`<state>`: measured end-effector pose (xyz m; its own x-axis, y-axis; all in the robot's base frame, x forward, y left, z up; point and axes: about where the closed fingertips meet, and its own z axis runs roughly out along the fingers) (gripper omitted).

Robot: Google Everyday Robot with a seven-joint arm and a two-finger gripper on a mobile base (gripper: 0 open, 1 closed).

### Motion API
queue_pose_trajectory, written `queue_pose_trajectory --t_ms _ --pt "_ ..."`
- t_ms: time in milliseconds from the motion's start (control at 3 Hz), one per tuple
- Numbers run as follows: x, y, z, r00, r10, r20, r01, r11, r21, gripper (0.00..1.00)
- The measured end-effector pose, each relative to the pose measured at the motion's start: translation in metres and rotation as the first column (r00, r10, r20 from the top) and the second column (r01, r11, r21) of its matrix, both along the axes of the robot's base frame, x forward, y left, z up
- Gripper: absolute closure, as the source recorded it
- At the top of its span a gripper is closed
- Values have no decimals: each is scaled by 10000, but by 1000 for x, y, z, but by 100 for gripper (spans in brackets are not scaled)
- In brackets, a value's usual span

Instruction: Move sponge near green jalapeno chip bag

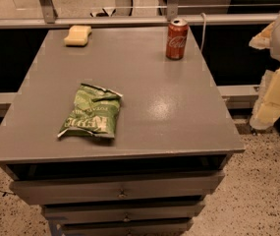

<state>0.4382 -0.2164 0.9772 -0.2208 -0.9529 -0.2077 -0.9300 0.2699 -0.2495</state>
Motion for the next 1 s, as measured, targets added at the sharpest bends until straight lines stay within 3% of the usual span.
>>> queue_pose_trajectory --t_ms 667,1000 --pt "5 10 5 9997 141 197 -143 9998 120 0" --pt "22 50 11 9977 592 317 -620 9936 943 0"
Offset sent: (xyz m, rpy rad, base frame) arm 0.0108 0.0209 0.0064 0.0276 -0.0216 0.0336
